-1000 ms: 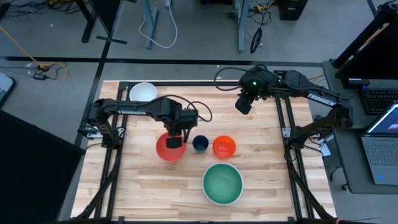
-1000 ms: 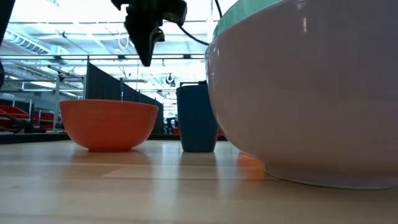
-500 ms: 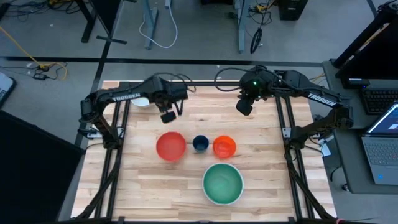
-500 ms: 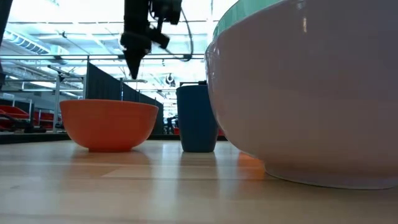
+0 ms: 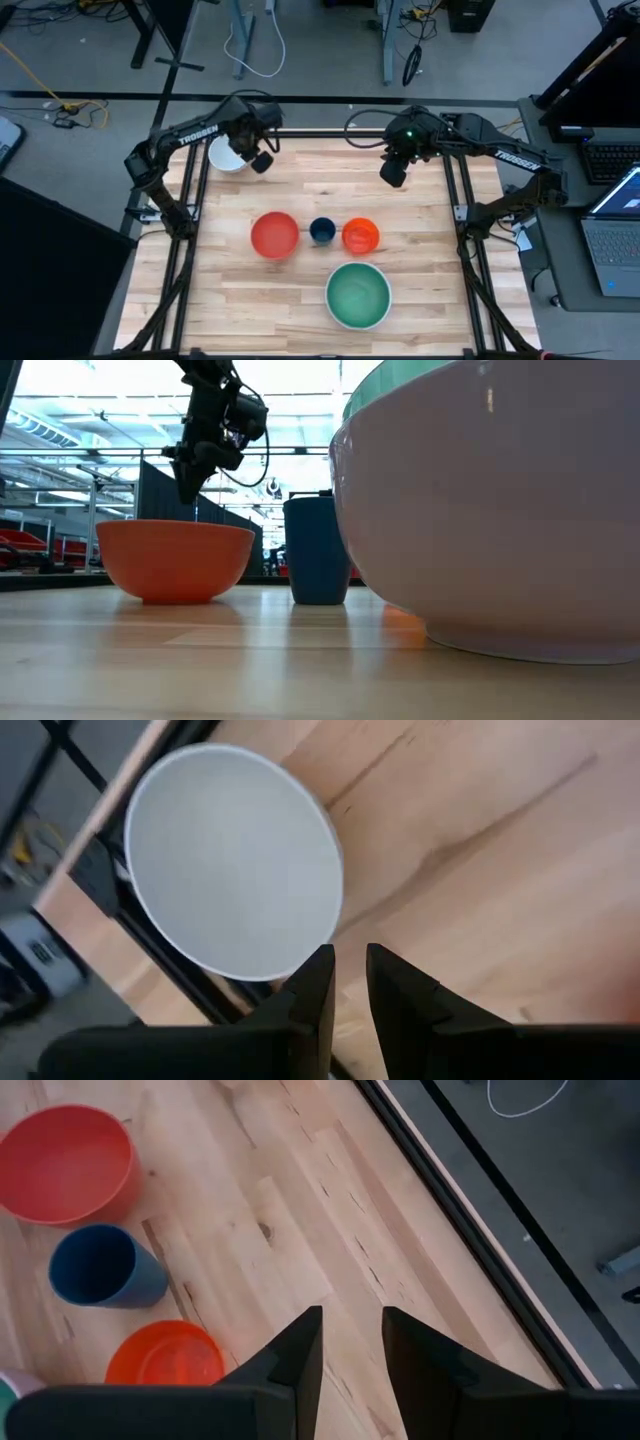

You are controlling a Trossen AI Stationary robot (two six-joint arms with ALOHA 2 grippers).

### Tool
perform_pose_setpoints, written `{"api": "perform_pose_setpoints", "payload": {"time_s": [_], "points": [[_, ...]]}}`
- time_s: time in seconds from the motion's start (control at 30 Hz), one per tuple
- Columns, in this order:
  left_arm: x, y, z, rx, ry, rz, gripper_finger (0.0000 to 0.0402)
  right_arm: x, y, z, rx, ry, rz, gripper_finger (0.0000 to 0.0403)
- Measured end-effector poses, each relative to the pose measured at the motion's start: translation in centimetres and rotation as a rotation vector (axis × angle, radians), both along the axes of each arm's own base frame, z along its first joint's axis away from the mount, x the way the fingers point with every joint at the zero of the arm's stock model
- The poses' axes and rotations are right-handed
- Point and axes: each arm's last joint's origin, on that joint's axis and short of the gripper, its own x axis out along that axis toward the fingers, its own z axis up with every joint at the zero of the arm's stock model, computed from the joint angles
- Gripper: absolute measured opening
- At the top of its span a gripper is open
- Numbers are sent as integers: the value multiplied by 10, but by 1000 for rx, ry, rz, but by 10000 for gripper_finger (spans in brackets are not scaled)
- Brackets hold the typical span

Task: Nest bowls inside each other
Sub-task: Stack the left orange bowl onto the green bowl

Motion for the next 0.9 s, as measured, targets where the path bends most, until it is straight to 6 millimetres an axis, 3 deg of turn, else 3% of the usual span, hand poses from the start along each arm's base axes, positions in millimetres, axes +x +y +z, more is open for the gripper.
{"api": "perform_pose_setpoints", "payload": {"time_s": [0.27,0.57,0.73,0.9], "points": [[-11,11,-24,-124,-91,45,59,0,1,0,20,-8,8,91],[-17,9,-65,-159,-98,61,143,1,1,0,27,-19,8,91],[-22,8,-73,-133,-32,40,170,1,1,1,26,-21,8,91],[-22,14,-76,-92,-67,33,173,2,1,1,42,-39,16,91]]}}
